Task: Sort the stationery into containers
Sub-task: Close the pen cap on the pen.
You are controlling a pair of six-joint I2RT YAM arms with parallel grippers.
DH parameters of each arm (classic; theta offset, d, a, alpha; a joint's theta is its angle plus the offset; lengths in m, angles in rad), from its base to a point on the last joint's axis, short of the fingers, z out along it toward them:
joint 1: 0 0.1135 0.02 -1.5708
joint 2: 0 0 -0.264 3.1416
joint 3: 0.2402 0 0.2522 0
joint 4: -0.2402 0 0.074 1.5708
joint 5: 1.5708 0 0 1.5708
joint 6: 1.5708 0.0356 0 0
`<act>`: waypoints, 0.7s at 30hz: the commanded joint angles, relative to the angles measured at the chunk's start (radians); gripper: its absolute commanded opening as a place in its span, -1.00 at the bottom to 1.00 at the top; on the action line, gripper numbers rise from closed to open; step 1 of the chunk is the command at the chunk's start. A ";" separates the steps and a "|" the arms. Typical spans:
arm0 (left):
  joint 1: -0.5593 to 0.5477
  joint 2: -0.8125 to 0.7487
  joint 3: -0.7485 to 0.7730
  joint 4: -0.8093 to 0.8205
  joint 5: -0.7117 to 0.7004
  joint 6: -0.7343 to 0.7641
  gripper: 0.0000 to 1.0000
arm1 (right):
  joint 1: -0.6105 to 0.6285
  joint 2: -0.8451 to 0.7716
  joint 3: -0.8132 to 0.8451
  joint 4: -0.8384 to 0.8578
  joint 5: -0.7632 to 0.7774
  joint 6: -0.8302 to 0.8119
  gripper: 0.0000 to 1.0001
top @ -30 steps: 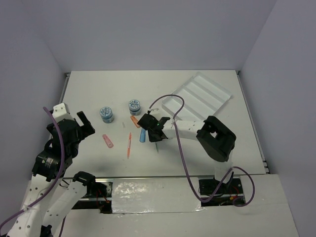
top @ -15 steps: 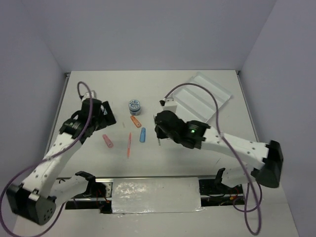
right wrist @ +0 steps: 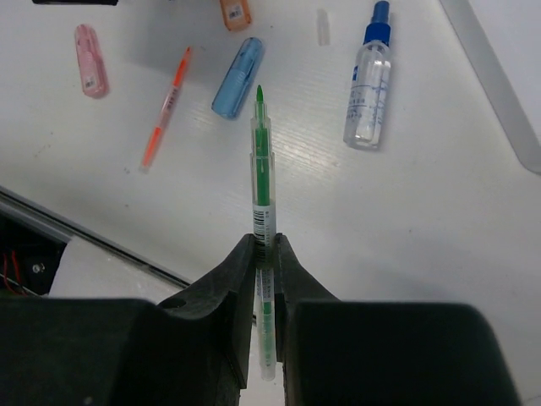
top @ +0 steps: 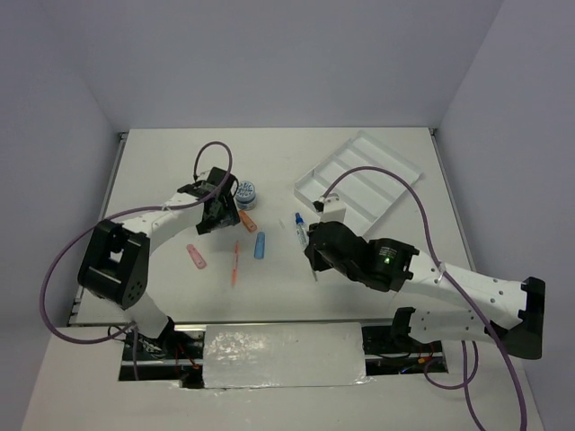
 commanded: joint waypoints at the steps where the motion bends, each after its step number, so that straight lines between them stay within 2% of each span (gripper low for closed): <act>1: -0.001 0.043 0.044 0.019 -0.029 -0.031 0.58 | 0.008 -0.048 -0.014 0.007 0.019 -0.022 -1.00; 10: 0.007 0.190 0.147 -0.019 -0.057 -0.022 0.45 | 0.008 -0.032 -0.039 0.044 -0.013 -0.059 -1.00; 18: 0.038 0.210 0.108 0.012 -0.040 -0.016 0.36 | 0.008 -0.005 -0.039 0.053 -0.013 -0.074 -1.00; 21: 0.050 0.220 0.096 0.030 -0.023 -0.008 0.26 | 0.008 0.009 -0.031 0.058 -0.022 -0.079 -1.00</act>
